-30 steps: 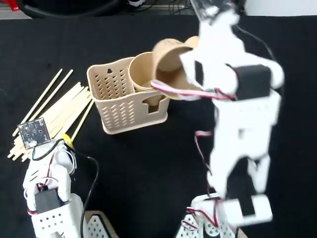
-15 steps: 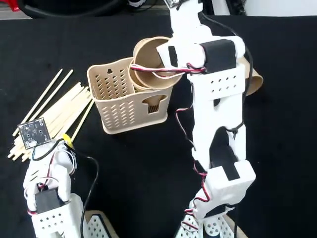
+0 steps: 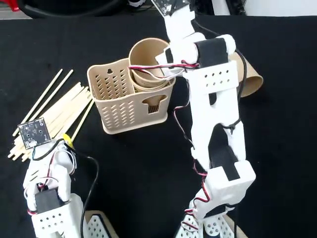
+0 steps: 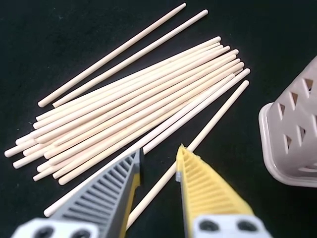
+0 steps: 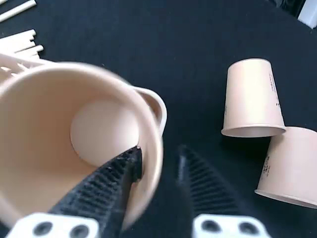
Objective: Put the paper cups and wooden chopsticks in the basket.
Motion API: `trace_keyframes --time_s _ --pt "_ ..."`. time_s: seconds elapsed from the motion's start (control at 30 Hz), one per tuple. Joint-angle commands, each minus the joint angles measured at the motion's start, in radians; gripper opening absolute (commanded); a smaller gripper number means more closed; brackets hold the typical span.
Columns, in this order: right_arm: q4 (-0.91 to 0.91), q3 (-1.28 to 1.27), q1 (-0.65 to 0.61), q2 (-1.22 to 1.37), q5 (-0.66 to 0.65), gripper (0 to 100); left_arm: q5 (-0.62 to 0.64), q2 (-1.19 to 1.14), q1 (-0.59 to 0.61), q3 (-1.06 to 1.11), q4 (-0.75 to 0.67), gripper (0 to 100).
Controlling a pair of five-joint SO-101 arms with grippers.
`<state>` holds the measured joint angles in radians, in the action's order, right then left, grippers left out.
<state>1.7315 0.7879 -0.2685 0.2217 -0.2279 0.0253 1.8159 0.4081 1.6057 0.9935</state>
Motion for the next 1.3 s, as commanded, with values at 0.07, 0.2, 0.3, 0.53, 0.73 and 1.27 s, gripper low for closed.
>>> trace_keyframes --time_s 0.07,0.2,0.3,0.53,0.73,1.27 --pt "-0.020 0.001 0.003 -0.016 -0.002 20.1 -0.005 0.005 -0.010 -0.005 -0.014 13" --pt "-0.005 0.128 0.008 -0.016 -0.002 19.8 -0.005 0.005 -0.010 -0.005 -0.015 13" --pt "0.035 0.300 0.038 -0.016 -0.006 19.8 -0.005 0.005 -0.010 -0.005 -0.015 13" --pt "0.035 0.157 0.235 -0.051 -0.230 19.8 -0.005 0.005 -0.010 -0.005 -0.015 13" --pt "-0.040 -0.139 0.463 -0.081 -0.568 20.2 -0.005 0.005 -0.010 -0.005 -0.015 13" --pt "-0.701 -0.748 0.727 -0.082 -0.858 33.9 -0.005 0.005 -0.010 -0.005 -0.015 13"
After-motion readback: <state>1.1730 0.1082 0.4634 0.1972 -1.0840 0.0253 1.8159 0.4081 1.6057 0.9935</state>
